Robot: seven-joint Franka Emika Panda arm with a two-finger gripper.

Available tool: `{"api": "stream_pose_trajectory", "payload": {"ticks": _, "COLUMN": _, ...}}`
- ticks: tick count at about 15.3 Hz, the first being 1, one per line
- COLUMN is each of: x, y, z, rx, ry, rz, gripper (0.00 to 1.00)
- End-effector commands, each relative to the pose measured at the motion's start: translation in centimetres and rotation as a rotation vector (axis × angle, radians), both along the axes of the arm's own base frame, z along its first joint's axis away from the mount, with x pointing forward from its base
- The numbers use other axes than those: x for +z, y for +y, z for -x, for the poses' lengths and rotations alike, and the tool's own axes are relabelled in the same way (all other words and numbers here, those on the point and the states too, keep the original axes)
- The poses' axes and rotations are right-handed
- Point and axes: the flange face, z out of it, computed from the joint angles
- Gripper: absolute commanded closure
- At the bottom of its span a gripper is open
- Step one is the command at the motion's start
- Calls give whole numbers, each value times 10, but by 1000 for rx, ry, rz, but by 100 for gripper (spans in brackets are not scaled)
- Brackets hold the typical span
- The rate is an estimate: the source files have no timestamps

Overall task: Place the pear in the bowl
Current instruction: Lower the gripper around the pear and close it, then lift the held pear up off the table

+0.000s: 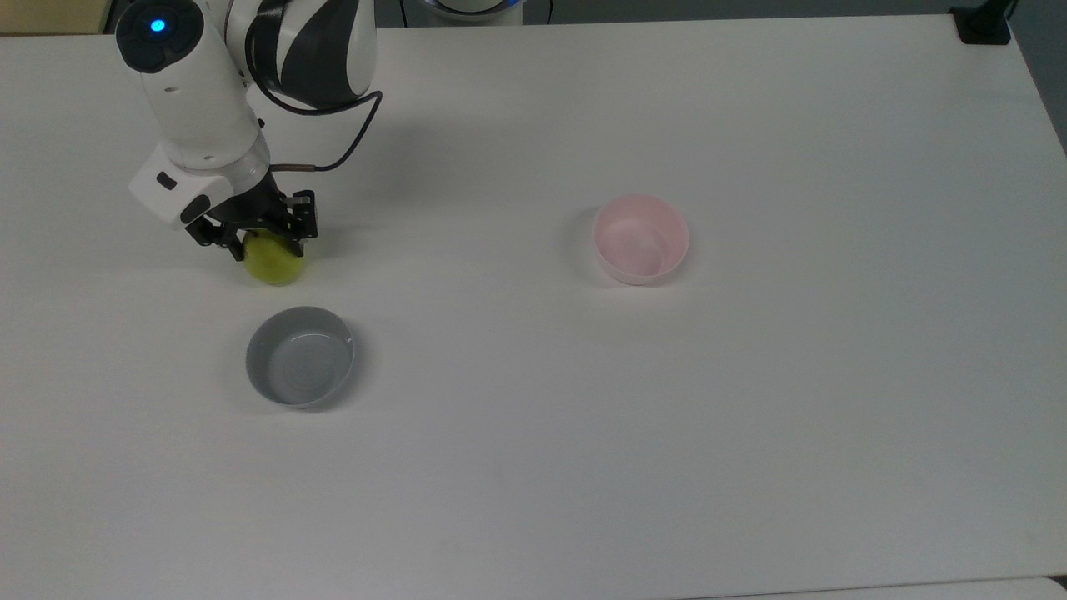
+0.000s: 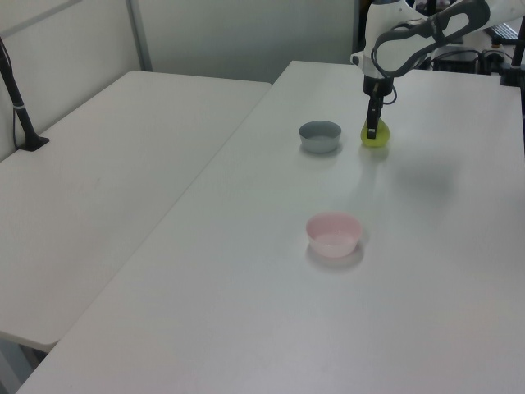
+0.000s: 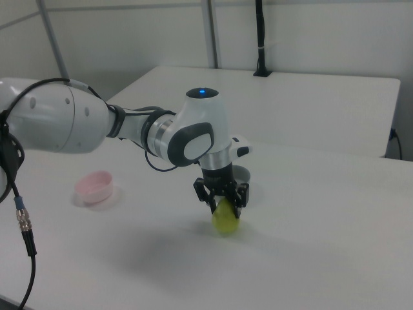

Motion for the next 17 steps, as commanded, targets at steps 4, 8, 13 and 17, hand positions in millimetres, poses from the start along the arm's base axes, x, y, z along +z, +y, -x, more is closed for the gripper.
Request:
{"api": "stream_pose_trajectory", "payload": {"ticks": 4, "x": -4, "y": 7, "z": 5, "rx": -15, "ry": -5, "rz": -12, "gripper": 82}}
{"api": "stream_pose_trajectory", "payload": {"ticks": 8, "x": 5, "y": 8, "z": 8, "rx": -4, "ry": 20, "rz": -19, "gripper": 82}}
{"api": "stream_pose_trajectory", "payload": {"ticks": 13, "x": 41, "y": 27, "z": 14, "rx": 16, "ry": 45, "rz": -33, "gripper": 82}}
{"api": "stream_pose_trajectory", "payload": {"ticks": 17, "x": 104, "y": 48, "z": 18, "rx": 52, "ry": 81, "rz": -33, "gripper": 82}}
